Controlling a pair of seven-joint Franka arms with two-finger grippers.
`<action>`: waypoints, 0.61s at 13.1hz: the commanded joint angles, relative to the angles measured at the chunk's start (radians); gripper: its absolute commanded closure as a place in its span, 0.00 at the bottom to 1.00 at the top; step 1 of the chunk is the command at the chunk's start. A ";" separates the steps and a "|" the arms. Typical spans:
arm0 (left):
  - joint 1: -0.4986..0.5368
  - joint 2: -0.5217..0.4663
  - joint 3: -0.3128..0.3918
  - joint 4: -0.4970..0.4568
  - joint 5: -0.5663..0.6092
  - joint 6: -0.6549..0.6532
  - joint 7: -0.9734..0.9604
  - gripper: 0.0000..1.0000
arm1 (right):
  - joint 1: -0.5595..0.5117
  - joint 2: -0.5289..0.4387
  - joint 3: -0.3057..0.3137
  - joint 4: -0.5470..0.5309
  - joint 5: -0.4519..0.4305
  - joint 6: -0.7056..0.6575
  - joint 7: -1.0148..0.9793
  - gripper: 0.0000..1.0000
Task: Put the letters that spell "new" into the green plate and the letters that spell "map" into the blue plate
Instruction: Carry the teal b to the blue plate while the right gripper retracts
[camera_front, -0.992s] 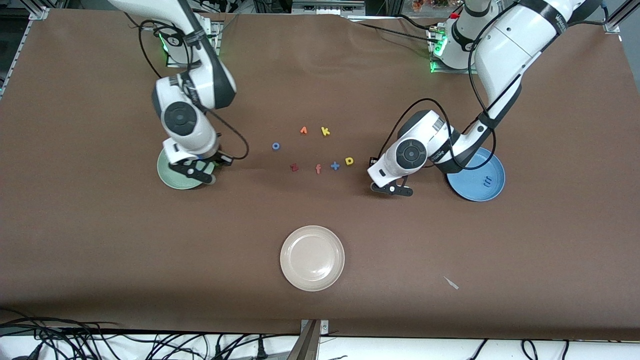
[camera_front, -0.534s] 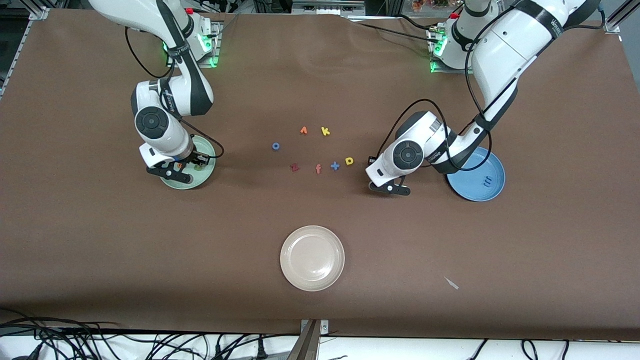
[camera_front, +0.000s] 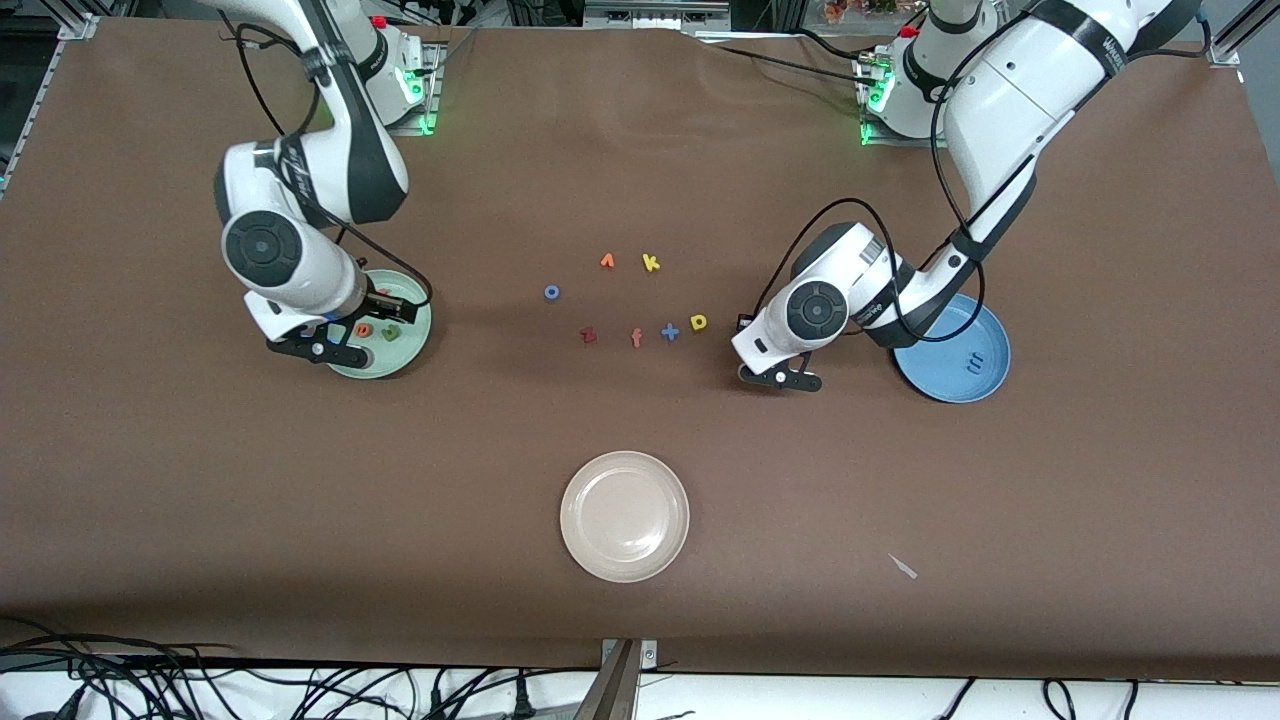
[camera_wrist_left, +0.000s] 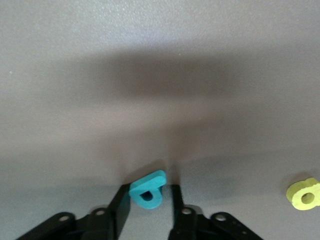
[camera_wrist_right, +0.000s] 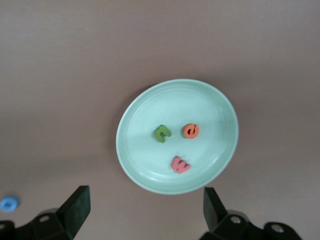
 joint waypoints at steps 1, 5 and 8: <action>-0.012 0.015 0.012 0.003 0.028 0.003 -0.015 0.71 | 0.005 -0.050 -0.062 0.149 0.012 -0.185 -0.187 0.00; 0.001 0.007 0.010 0.004 0.026 -0.004 -0.014 0.79 | 0.005 -0.152 -0.125 0.287 0.008 -0.296 -0.260 0.00; 0.039 -0.048 0.004 0.010 0.025 -0.082 0.018 0.79 | -0.032 -0.109 -0.169 0.370 0.146 -0.342 -0.244 0.00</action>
